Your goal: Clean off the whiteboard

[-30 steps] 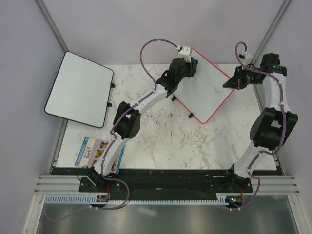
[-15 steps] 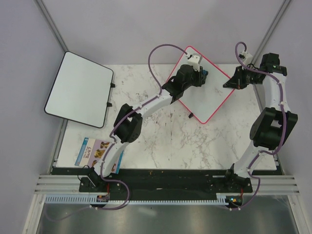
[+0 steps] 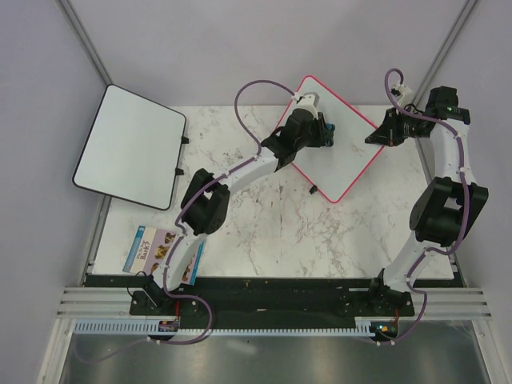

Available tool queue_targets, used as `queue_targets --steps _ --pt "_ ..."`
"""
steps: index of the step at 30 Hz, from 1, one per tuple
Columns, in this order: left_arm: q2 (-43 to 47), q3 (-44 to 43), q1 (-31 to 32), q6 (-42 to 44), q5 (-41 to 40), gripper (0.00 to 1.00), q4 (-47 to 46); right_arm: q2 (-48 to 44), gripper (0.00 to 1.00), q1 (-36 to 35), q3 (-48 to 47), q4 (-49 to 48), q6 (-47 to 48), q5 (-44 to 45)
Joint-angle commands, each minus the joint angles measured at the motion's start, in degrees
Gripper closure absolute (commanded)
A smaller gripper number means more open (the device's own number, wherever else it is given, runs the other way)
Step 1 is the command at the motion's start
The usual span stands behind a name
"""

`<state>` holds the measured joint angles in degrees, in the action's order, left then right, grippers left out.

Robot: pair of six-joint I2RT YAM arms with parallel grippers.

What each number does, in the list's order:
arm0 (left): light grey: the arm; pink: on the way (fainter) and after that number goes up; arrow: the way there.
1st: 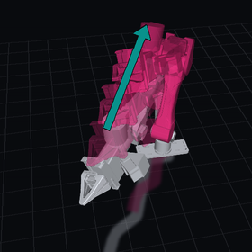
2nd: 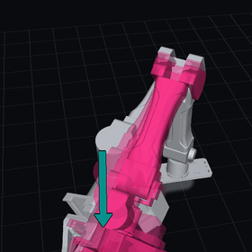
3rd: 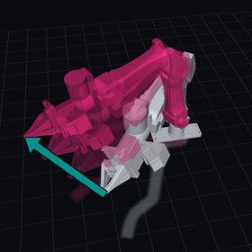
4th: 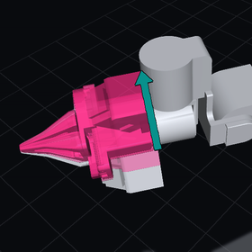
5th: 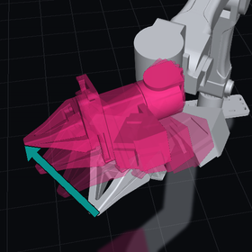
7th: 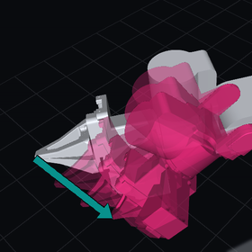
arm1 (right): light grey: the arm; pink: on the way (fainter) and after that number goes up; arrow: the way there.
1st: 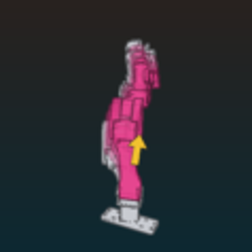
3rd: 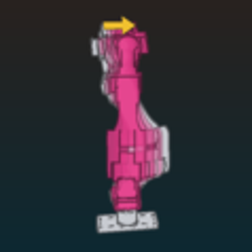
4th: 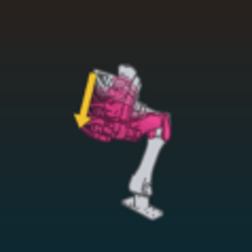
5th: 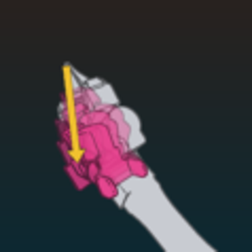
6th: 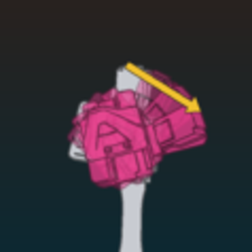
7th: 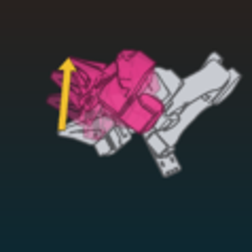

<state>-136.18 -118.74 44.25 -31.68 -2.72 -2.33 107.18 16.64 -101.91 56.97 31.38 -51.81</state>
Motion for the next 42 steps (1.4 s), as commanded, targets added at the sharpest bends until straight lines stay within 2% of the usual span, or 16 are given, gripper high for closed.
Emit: queue_targets --steps 1,7,17,21,26,30,33,42 --pt "-7.78 -6.4 -1.53 -2.77 -2.19 0.98 12.08 3.21 1.0 -8.12 5.23 14.4 17.4 6.2" --pt "-9.54 -14.23 -3.29 -3.99 -5.36 0.98 12.26 3.21 1.0 -8.12 5.14 14.31 17.4 6.11" --pt "-10.16 -15.38 -6.1 -5.67 -5.02 0.98 5.15 3.3 1.0 -8.21 5.4 14.31 17.4 6.2" --pt "-11.39 -17.22 -6.28 -4.18 -3.96 0.98 3.12 3.48 1.0 -8.29 5.49 14.4 17.49 6.2" --pt "-12.97 -20.21 -6.19 1.61 -2.46 0.98 3.91 3.57 1.0 -8.3 5.58 14.4 17.49 6.2" --pt "-12.97 -19.78 -6.19 5.75 -0.98 0.98 4.79 3.65 1.0 -8.47 5.67 14.4 17.4 6.2" --pt "-13.23 -19.43 -5.76 7.33 4.82 0.98 5.66 4.0 1.0 -8.56 5.4 14.31 17.32 6.2" --pt "-11.83 -12.57 1.09 12.6 9.31 0.98 7.69 4.45 1.0 -8.73 5.58 14.22 17.14 6.55"
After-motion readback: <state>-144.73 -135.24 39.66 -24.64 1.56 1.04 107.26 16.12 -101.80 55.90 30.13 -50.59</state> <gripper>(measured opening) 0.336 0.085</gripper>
